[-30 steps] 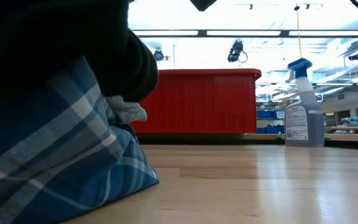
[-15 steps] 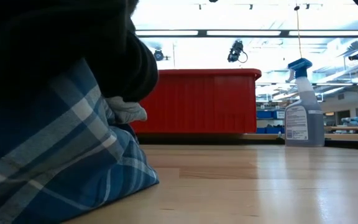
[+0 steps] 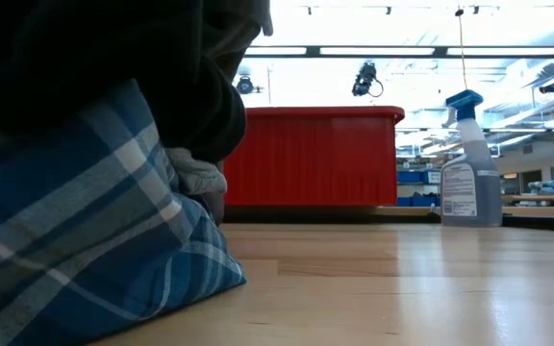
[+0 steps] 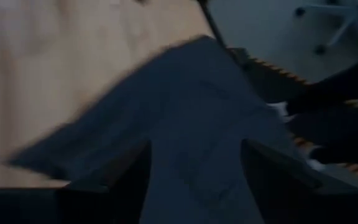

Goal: Sort clothes
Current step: Put the stacked clothes into the red bin

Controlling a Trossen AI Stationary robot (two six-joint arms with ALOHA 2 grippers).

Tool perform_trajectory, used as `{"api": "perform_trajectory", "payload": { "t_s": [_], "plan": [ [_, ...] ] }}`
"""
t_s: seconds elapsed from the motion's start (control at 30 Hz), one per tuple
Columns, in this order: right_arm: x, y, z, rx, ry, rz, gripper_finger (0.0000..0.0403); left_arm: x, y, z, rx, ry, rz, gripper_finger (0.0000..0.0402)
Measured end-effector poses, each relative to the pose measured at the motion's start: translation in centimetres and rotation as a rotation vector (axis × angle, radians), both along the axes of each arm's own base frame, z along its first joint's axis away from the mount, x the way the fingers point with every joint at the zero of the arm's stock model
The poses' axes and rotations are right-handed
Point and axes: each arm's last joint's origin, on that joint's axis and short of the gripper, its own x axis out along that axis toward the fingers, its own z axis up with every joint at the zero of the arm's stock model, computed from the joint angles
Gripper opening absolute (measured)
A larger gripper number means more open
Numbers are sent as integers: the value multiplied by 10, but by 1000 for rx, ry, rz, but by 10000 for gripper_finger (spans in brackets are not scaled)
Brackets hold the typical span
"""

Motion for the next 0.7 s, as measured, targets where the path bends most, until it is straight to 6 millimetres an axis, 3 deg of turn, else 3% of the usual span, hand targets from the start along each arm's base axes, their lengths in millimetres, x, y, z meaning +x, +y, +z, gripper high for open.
{"api": "perform_trajectory", "payload": {
  "t_s": [0.13, 0.23, 0.53, 0.7],
  "plan": [
    [6, 4, 5, -80, -122, 56, 267, 0, -30, -41, -93, 14, -9, 240],
    [9, 4, 6, -133, -171, 75, 267, 1, -37, -66, -147, 47, 51, 233],
    [22, 3, 13, -361, -354, 122, 267, -5, -45, -90, -140, 26, 129, 212],
    [33, 4, 13, -395, -439, 163, 267, -11, -53, -103, -102, -40, 150, 203]
  ]
}}
